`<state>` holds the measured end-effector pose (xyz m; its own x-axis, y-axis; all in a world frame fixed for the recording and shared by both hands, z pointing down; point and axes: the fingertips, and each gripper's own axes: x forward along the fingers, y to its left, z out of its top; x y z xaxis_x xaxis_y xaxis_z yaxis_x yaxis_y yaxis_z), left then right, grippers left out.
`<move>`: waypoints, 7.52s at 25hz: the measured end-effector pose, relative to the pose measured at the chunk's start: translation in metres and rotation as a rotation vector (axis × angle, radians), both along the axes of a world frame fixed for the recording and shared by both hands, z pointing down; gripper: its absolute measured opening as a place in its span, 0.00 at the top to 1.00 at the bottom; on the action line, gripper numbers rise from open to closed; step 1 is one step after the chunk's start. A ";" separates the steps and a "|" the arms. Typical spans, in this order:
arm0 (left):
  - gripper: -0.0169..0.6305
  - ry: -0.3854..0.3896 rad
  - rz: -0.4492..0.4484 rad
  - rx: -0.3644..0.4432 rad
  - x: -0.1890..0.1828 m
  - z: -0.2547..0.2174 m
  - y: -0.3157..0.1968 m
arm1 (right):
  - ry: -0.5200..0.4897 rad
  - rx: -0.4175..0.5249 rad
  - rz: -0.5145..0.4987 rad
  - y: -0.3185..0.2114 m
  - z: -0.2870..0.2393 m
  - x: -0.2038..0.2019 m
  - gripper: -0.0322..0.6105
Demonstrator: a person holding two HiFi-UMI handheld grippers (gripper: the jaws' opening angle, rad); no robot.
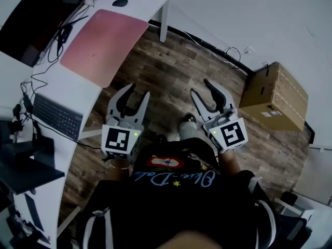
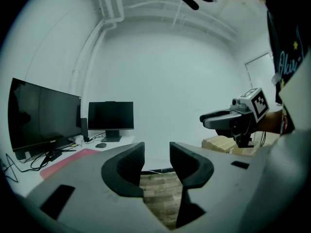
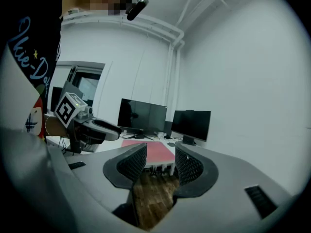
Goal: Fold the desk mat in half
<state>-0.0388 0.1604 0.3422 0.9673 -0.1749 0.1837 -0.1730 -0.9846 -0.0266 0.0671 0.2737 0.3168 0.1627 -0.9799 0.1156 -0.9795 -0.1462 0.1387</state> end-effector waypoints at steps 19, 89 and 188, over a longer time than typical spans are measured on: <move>0.76 -0.181 -0.548 0.061 -0.001 0.042 -0.130 | 0.061 -0.065 -0.465 -0.201 0.020 0.081 0.70; 0.95 -1.005 -1.119 0.098 -0.041 0.208 -0.260 | 0.800 -0.406 -1.086 -0.434 0.236 0.114 0.93; 0.59 -0.747 -1.382 -0.042 -0.148 0.172 -0.548 | 0.671 -0.365 -0.949 -0.757 0.191 0.037 0.60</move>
